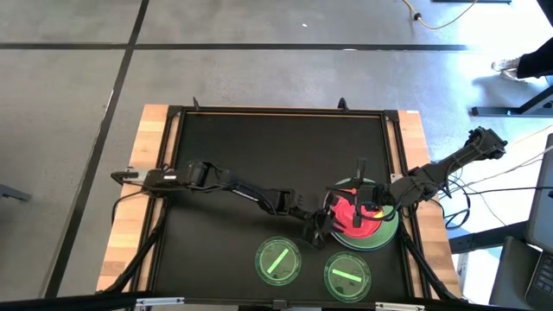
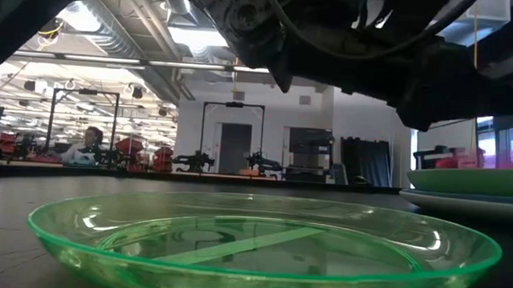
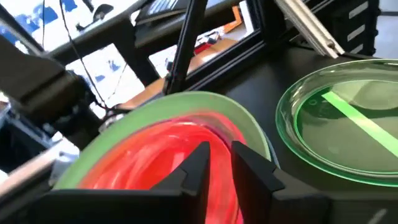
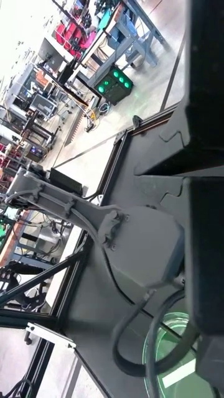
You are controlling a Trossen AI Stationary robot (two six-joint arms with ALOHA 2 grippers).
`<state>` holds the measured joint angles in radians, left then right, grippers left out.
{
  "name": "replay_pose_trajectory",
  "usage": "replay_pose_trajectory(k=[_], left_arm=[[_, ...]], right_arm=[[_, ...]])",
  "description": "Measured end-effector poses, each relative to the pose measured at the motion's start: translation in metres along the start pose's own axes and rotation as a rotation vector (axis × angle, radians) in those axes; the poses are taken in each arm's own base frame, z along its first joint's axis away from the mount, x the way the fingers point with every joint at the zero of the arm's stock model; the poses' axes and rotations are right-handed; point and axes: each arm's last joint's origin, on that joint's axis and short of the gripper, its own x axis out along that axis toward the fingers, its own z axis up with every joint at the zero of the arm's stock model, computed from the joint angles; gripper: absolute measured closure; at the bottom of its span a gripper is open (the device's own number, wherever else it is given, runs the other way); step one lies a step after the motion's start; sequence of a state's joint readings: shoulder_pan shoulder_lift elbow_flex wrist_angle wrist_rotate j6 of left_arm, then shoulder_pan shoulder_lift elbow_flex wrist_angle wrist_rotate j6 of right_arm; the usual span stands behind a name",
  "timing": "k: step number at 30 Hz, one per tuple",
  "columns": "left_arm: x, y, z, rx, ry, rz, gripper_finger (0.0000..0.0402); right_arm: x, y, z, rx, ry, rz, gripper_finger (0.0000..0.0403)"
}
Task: Stack plastic plates
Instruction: Stack the left pink plate on top of pink plate, then stack the left green plate on top of pink plate
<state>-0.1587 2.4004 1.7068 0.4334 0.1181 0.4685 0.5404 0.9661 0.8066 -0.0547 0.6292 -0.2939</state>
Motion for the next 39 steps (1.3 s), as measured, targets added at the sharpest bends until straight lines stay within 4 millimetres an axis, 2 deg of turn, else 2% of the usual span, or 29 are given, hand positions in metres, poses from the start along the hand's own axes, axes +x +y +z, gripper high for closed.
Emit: replay_pose_trajectory(k=[5,7,10,14,18,24,28,31,35,39], left_arm=[[-0.005,-0.001,0.007,-0.021,0.113,0.098,0.0327],[-0.011,0.002,0.015,-0.014,0.176,0.123,0.0326],[-0.028,0.006,0.028,-0.022,0.264,0.071,0.0326],[-0.063,0.008,0.032,-0.076,0.347,0.032,0.0326],[-0.116,0.006,0.035,-0.105,0.34,0.14,0.0328],[-0.194,-0.028,0.018,-0.204,0.262,0.215,0.033],[-0.23,-0.051,0.003,-0.264,0.23,0.239,0.033],[-0.245,-0.065,-0.009,-0.296,0.219,0.245,0.033],[-0.253,-0.079,-0.021,-0.333,0.209,0.237,0.033],[-0.259,-0.092,-0.028,-0.358,0.224,0.212,0.033]], right_arm=[[0.0,0.0,0.0,-0.001,0.001,0.0,0.04],[0.0,0.0,-0.001,-0.005,0.007,0.002,0.04],[0.0,0.001,-0.002,-0.015,0.019,0.006,0.04],[0.0,0.001,-0.003,-0.01,0.024,0.008,0.04],[0.0,0.001,-0.002,0.016,0.022,0.007,0.04],[0.005,0.005,-0.002,0.024,0.015,0.02,0.04],[0.016,0.014,-0.005,0.005,0.034,0.029,0.04],[0.03,0.021,-0.009,0.006,0.041,0.03,0.04],[0.051,0.03,-0.012,0.058,0.016,0.046,0.04],[0.075,0.048,-0.024,0.21,0.03,0.205,0.04]])
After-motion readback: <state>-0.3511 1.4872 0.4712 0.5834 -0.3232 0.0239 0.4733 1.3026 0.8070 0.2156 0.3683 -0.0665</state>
